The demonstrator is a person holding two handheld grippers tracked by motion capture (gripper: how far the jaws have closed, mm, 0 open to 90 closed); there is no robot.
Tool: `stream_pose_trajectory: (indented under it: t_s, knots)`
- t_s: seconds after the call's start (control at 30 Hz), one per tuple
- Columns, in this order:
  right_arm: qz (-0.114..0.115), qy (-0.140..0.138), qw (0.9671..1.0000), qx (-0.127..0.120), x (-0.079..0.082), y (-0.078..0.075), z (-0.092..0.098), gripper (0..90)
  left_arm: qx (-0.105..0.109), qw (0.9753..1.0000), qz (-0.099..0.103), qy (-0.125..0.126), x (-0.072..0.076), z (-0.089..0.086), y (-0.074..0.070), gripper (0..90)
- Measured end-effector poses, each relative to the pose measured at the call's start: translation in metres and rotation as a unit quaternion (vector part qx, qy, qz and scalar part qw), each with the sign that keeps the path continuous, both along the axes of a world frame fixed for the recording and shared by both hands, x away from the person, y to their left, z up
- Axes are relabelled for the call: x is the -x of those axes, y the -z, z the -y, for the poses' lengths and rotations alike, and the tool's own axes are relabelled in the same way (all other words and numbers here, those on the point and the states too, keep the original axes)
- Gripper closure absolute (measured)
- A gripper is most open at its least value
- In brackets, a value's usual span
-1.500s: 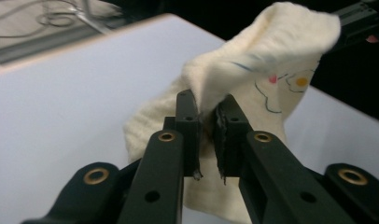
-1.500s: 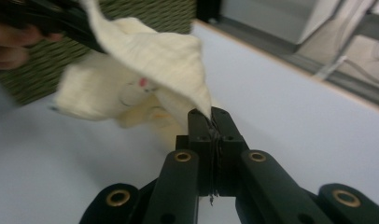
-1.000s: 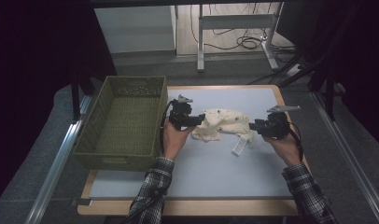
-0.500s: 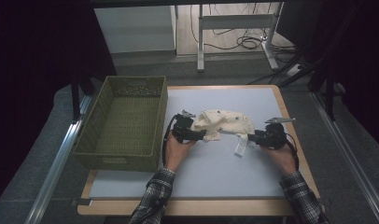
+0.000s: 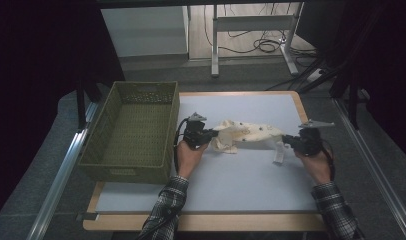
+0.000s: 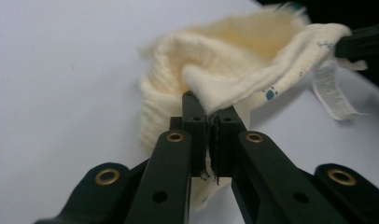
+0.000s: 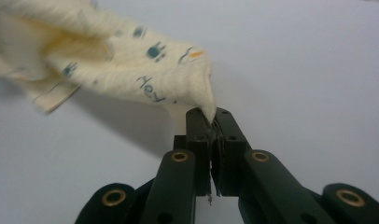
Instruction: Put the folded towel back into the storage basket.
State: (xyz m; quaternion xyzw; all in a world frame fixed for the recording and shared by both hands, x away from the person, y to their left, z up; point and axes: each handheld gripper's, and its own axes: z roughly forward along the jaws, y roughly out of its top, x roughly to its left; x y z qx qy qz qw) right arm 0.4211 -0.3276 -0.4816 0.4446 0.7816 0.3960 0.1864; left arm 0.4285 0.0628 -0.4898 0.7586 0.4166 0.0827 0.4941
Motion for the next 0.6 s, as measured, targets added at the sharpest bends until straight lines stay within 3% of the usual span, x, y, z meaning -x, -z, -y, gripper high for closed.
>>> stream_pose_trajectory:
  t_s: [0.07, 0.13, 0.2, 0.27, 0.33, 0.4, 0.53, 0.6]
  knots:
    - [0.008, 0.021, 0.9998, -0.002, -0.003, -0.011, 0.013, 86.4, 0.009, 0.9999, 0.008, -0.008, 0.002, -0.003, -0.014, 86.6]
    - [0.008, 0.041, 0.9991, -0.009, -0.009, -0.021, 0.024, 86.2, 0.001, 0.9997, -0.002, -0.023, -0.003, -0.004, -0.018, 85.7]
    - [0.003, 0.06, 0.9981, -0.014, -0.015, -0.026, 0.032, 83.5, -0.033, 0.9981, -0.026, -0.045, -0.013, -0.003, -0.011, 80.9]
    - [-0.003, 0.065, 0.9978, -0.016, -0.017, -0.025, 0.034, 78.0, -0.05, 0.996, -0.044, -0.059, -0.02, -0.003, -0.002, 73.6]
    - [-0.003, 0.058, 0.9982, -0.017, -0.015, -0.022, 0.032, 71.7, -0.049, 0.9944, -0.064, -0.068, -0.025, -0.005, 0.012, 63.6]
    - [-0.008, 0.042, 0.9989, -0.021, -0.012, -0.02, 0.03, 69.4, -0.047, 0.994, -0.068, -0.072, -0.025, -0.006, 0.02, 58.1]
    - [-0.014, 0.02, 0.9993, -0.029, -0.004, -0.017, 0.023, 67.1, -0.057, 0.9933, -0.062, -0.08, -0.023, -0.008, 0.022, 49.2]
    - [-0.015, 0.0, 0.9995, -0.029, 0.0, -0.014, 0.014, 64.9, -0.058, 0.9941, -0.054, -0.074, -0.022, -0.01, 0.021, 44.3]
